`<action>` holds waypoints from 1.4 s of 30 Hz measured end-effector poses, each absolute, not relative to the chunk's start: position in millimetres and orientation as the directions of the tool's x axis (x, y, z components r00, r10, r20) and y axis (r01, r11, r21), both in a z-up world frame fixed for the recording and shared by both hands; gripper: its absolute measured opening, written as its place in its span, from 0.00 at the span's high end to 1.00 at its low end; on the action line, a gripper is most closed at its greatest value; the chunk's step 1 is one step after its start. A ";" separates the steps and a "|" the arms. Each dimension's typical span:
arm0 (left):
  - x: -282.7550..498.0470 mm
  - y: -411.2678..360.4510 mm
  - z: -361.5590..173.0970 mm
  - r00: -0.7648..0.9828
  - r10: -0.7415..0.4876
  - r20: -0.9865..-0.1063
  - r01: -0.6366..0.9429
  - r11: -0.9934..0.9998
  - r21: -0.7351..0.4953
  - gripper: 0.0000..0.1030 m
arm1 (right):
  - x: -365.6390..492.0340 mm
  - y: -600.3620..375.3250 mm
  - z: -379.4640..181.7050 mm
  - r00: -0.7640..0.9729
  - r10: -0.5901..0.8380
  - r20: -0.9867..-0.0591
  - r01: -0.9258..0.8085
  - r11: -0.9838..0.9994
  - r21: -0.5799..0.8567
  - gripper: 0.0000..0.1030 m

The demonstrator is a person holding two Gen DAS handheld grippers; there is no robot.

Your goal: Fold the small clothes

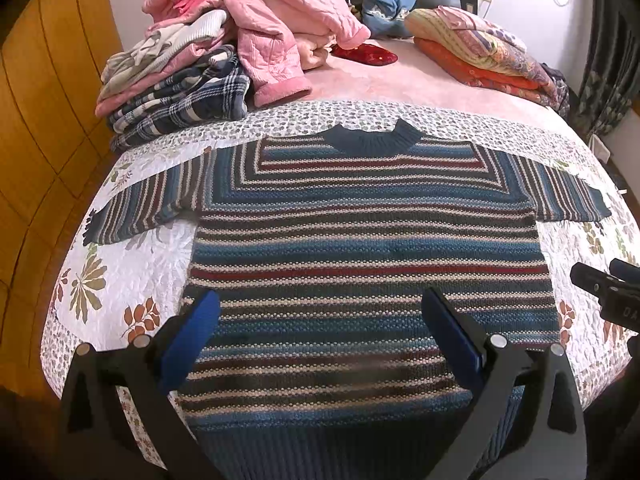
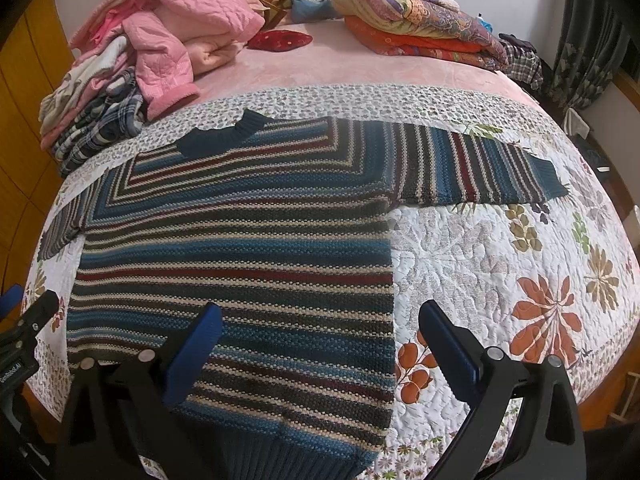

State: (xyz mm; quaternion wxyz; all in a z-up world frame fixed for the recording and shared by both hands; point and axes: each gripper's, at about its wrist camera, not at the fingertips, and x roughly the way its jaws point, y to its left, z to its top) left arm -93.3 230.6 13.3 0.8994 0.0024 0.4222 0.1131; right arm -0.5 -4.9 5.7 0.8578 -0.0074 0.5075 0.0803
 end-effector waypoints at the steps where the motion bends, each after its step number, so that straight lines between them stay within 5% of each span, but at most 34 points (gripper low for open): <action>1: -93.1 231.3 13.7 0.618 0.205 -0.759 -0.202 0.974 0.099 0.03 | -0.4 -5.1 5.4 0.471 0.130 -0.872 -0.147 0.987 0.068 0.04; 42: -63.9 232.3 13.0 0.624 0.221 -0.750 -0.209 0.971 0.113 0.03 | 41.5 -36.5 17.7 0.447 0.156 -0.881 -0.114 0.987 0.117 0.04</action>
